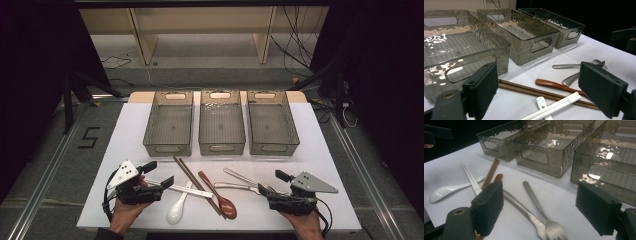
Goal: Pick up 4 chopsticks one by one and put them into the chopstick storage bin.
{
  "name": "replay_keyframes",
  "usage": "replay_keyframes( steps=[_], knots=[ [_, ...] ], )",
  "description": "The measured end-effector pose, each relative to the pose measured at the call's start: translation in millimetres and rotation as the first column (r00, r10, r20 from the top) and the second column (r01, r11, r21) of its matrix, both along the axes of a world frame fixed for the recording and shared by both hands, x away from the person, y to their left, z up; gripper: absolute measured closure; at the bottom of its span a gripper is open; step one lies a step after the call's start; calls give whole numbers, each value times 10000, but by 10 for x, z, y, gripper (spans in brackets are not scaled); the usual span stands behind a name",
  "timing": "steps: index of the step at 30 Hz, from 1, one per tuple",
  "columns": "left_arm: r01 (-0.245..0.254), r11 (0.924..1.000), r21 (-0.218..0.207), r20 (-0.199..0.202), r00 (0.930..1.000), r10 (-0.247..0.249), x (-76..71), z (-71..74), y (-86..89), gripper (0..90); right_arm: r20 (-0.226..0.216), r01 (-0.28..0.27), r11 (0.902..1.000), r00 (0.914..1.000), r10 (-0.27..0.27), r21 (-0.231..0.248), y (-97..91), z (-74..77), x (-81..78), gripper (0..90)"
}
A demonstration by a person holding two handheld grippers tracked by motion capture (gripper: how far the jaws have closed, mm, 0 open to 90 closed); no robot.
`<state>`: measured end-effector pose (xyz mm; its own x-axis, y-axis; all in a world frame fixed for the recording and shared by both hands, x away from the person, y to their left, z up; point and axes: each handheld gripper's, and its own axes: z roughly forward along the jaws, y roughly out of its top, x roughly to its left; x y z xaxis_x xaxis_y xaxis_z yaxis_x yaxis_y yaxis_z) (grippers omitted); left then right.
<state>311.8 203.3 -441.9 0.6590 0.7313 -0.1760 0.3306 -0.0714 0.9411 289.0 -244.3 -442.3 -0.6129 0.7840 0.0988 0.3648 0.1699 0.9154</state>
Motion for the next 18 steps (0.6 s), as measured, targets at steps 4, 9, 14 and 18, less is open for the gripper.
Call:
replay_keyframes(
  steps=[4, 9, 14, 18],
  knots=[
    [6, 10000, 48, 11, 10000, -6, 0, -1, -5, 161, -13, -8, 10000, 10000, 8, 8, 0, 1, -1, 231],
    [49, 9994, 341, -13, 10000, -48, -1, 10, -20, 161, -57, 0, 10000, 10000, 0, 6, -2, 0, 2, 231],
    [366, 9929, 1130, -260, 9991, -339, 30, 55, -57, 162, -168, 7, 10000, 9999, -6, 31, -4, -6, 10, 230],
    [990, 9688, 2272, -770, 9935, -834, 77, 104, -119, 165, -193, -26, 10000, 9998, 26, 4, 0, -8, 11, 230]
  ],
)
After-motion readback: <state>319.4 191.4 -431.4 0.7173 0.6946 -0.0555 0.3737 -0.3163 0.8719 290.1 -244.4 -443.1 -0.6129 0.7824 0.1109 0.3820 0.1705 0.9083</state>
